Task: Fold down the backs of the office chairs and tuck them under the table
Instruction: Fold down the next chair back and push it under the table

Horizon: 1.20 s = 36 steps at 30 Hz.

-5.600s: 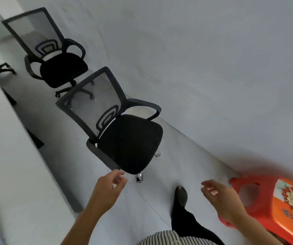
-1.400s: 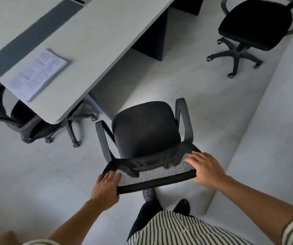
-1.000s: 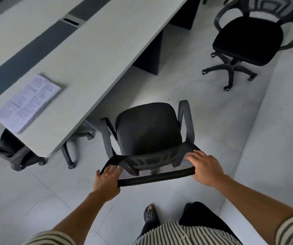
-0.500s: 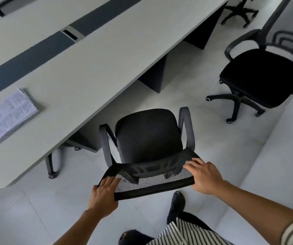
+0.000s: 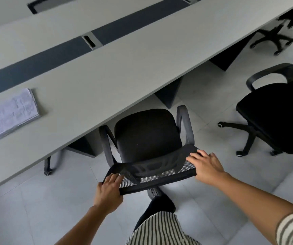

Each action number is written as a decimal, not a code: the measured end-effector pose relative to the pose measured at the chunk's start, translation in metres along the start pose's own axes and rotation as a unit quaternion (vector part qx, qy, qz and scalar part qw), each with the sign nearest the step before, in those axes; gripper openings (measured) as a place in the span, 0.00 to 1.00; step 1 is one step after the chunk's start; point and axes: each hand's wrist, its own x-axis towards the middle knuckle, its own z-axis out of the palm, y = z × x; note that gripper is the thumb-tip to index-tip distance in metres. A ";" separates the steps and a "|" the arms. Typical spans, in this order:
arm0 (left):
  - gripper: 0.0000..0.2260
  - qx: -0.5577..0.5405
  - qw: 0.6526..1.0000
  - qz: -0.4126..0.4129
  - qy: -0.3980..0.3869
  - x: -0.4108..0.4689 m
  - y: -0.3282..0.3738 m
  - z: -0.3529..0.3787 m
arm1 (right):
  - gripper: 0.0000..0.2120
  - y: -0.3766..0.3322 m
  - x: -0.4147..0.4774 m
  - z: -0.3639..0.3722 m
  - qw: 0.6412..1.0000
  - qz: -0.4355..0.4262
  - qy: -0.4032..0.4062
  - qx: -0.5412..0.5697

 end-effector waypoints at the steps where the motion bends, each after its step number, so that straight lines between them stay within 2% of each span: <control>1: 0.28 -0.002 1.000 -0.001 0.004 0.013 0.003 -0.005 | 0.31 0.006 0.012 -0.006 1.000 0.013 0.006 -0.009; 5: 0.27 -0.015 1.000 -0.019 -0.008 0.061 0.017 -0.024 | 0.30 0.028 0.060 -0.032 0.998 0.049 0.011 -0.031; 10: 0.26 -0.032 0.998 -0.049 -0.019 0.099 0.040 -0.036 | 0.32 0.058 0.113 -0.061 0.999 0.034 0.005 -0.035; 18: 0.27 -0.068 0.990 -0.117 -0.035 0.131 0.083 -0.044 | 0.33 0.106 0.187 -0.103 0.994 -0.050 0.008 -0.095; 26: 0.26 -0.155 0.962 -0.222 0.016 0.173 0.111 -0.067 | 0.31 0.130 0.272 -0.154 0.986 -0.125 0.000 -0.114; 32: 0.26 -0.119 0.946 -0.299 0.042 0.190 0.094 -0.077 | 0.26 0.112 0.304 -0.168 0.979 -0.164 0.095 -0.077; 36: 0.27 -0.061 0.943 -0.326 0.030 0.197 0.061 -0.090 | 0.25 0.083 0.300 -0.149 0.979 -0.169 0.114 -0.029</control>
